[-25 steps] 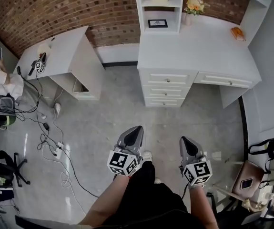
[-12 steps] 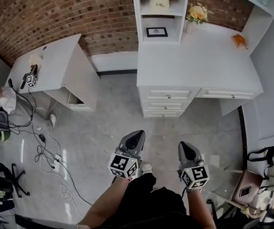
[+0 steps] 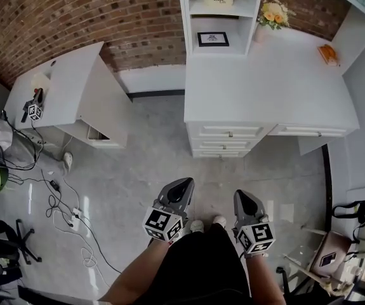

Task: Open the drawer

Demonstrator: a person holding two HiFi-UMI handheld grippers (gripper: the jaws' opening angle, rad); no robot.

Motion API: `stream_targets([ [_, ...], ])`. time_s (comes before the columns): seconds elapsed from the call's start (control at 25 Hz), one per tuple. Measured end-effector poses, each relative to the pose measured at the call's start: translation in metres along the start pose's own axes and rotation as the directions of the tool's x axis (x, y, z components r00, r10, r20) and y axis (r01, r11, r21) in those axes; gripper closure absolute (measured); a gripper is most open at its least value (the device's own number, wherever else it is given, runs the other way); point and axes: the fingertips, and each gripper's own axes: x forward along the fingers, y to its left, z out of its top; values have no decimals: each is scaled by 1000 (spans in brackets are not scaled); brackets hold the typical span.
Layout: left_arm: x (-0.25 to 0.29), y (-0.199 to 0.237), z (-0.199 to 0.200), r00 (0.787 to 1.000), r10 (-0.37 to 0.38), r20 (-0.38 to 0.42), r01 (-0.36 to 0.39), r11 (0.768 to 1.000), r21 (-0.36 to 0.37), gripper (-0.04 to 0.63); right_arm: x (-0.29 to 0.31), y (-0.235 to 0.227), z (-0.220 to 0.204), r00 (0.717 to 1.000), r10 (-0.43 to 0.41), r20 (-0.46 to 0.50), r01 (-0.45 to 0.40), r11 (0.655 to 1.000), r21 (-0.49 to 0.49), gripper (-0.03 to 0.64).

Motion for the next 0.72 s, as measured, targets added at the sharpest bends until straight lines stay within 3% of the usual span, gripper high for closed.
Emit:
stream_targets([
  [0.32,40,6,-20,1000,-20,14,21,999,-39,592,33,-23,-10,1000,-8,-8,8,1000,9,617],
  [0.72,98,30,-47,1000,6,2,-6,997,-71,592,96,-53,-21,999,34,-11,-34,999,25,617],
])
